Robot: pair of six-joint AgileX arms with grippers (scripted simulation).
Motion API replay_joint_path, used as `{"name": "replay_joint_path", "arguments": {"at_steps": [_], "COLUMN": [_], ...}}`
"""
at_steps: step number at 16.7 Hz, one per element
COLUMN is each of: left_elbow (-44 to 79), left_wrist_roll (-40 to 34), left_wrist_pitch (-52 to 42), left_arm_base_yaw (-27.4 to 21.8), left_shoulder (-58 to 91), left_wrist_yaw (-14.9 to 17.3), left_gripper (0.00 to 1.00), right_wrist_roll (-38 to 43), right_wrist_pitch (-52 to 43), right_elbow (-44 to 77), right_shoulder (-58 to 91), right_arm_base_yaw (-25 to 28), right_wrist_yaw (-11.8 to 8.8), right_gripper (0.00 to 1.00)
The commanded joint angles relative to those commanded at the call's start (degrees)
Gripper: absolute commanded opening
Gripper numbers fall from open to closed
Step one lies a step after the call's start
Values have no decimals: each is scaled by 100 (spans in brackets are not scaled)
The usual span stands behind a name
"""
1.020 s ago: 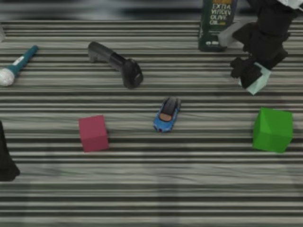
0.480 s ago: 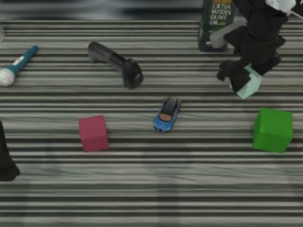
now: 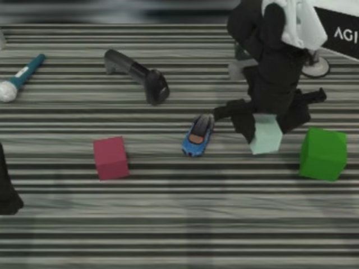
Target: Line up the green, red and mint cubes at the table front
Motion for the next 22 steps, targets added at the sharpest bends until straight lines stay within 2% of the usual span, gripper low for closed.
{"name": "replay_joint_path", "arguments": {"at_steps": [3,6,14,19,22], "left_elbow": [0,0,0,0,0], "left_wrist_roll": [0,0,0,0,0], "left_wrist_pitch": [0,0,0,0,0], "left_arm_base_yaw": [0,0,0,0,0], "left_shoulder": [0,0,0,0,0], "left_wrist_yaw": [0,0,0,0,0], "left_gripper": [100,100,100,100,100], "right_wrist_roll": [1152,1770,1876,1904,1907], "right_wrist_pitch": [215,381,501,1551,1862], "right_elbow": [-682,-1115,-1261,-1923,-2162], "right_shoulder": [-500,-857,-877,-570,-446], "right_arm_base_yaw": [412,670,696,718,741], "right_wrist_yaw": [20,40,38,44,49], "right_gripper": [0,0,0,0,0]}}
